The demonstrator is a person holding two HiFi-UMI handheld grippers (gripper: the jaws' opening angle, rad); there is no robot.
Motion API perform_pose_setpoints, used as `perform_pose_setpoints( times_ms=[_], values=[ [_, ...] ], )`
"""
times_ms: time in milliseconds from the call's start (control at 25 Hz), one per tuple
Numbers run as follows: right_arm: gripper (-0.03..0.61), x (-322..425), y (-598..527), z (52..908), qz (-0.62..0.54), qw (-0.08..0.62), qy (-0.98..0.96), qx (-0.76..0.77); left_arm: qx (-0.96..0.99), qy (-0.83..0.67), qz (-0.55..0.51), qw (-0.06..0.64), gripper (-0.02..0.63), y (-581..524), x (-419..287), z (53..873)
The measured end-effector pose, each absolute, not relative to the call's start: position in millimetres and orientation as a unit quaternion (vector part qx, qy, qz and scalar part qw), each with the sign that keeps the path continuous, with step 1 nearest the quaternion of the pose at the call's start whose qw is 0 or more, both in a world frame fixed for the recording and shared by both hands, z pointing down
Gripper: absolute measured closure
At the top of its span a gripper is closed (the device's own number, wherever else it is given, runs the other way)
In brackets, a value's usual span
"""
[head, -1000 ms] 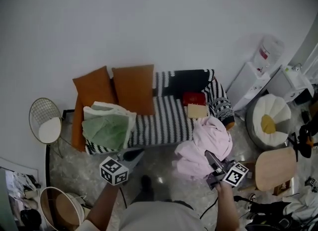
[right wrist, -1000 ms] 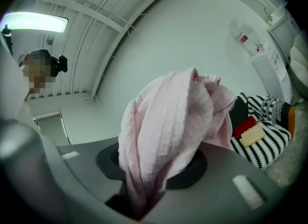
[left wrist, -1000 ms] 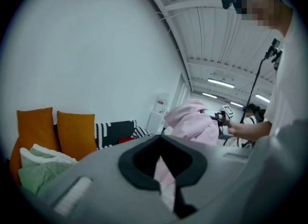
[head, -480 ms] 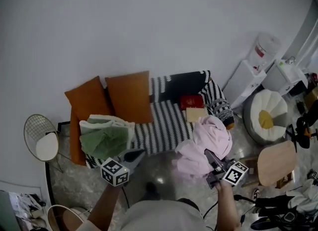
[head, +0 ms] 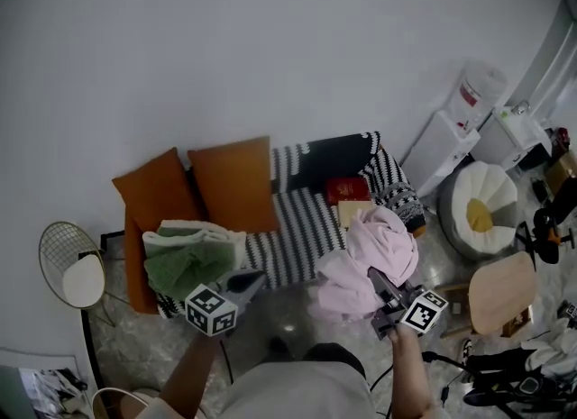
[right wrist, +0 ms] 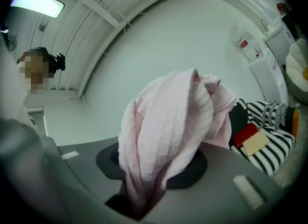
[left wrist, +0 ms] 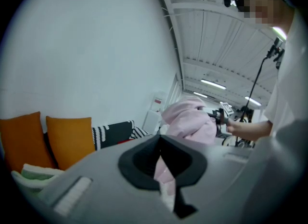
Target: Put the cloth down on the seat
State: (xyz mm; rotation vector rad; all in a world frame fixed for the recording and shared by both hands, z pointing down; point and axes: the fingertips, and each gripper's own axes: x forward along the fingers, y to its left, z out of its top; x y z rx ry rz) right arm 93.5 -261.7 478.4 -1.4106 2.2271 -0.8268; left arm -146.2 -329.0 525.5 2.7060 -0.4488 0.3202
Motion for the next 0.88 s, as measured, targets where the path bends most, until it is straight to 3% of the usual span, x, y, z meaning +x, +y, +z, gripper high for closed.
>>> perform_pose_setpoints(
  times_ms=[880],
  values=[
    [0.411, 152.2, -337.1, 500.2, -0.318, 0.18, 0.797, -0.481, 0.955, -0.185, 0.115, 0.202, 0.612, -398.4, -82.0, 533.0]
  ],
)
